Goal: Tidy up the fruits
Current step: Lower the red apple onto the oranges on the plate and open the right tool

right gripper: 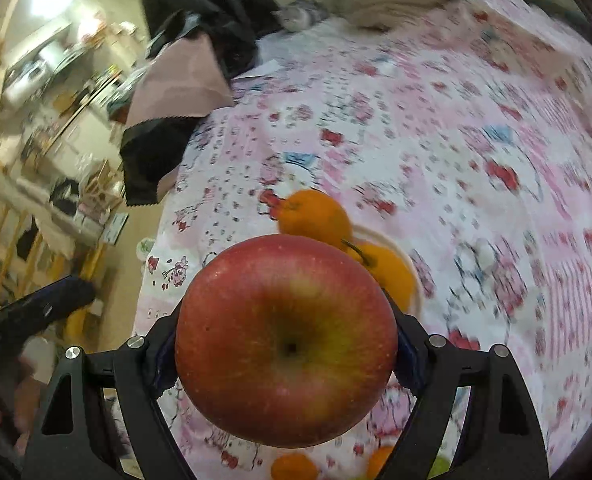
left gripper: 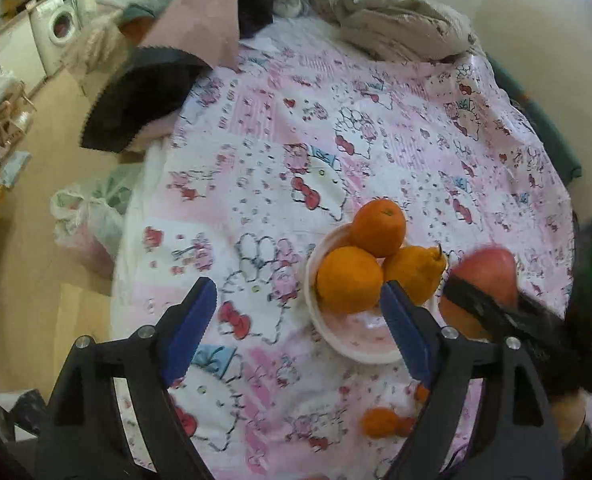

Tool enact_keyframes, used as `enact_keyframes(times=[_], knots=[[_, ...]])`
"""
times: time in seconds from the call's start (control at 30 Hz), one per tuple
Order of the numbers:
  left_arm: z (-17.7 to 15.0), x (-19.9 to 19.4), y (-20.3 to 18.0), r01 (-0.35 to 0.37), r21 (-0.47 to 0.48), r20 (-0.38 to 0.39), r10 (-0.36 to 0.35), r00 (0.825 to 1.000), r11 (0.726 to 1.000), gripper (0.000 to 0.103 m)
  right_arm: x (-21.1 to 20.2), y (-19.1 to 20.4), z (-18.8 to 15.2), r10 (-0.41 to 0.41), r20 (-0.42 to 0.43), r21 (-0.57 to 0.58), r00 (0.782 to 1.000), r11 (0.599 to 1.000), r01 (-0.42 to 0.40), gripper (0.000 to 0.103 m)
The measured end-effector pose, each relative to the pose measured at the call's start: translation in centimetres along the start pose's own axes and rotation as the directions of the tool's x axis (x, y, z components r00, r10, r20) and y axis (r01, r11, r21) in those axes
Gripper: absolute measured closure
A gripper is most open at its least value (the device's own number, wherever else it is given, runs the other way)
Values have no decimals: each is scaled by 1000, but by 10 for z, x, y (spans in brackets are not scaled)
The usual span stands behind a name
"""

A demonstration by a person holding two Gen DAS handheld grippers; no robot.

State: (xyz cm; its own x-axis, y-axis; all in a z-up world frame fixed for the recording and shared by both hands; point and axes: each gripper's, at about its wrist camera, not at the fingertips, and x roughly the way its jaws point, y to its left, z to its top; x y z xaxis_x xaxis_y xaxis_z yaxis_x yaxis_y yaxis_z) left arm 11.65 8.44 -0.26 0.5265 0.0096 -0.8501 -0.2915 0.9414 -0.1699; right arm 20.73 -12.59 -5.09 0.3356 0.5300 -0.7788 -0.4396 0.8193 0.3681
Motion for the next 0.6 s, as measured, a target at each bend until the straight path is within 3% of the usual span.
enact_keyframes(times=[0.13,0.3,0.43,0.6], knots=[[-16,-3,-2,-83,56,74,79,994,995,21,23,17,7,-19,-7,-88,1000,996,18,17],[-15,12,4,-114,52,63,111,992,992,21,47,22,16,-62,-13,-128,998,990,60,17],[-14,21,9,-123,31,37,122,992,992,21,65,21,21,-119,-14,-156,993,981,115,17],[-12,22,11,-77,-1,23,78,997,997,21,83,21,18,-178,-7,-194,984,966,173,17]])
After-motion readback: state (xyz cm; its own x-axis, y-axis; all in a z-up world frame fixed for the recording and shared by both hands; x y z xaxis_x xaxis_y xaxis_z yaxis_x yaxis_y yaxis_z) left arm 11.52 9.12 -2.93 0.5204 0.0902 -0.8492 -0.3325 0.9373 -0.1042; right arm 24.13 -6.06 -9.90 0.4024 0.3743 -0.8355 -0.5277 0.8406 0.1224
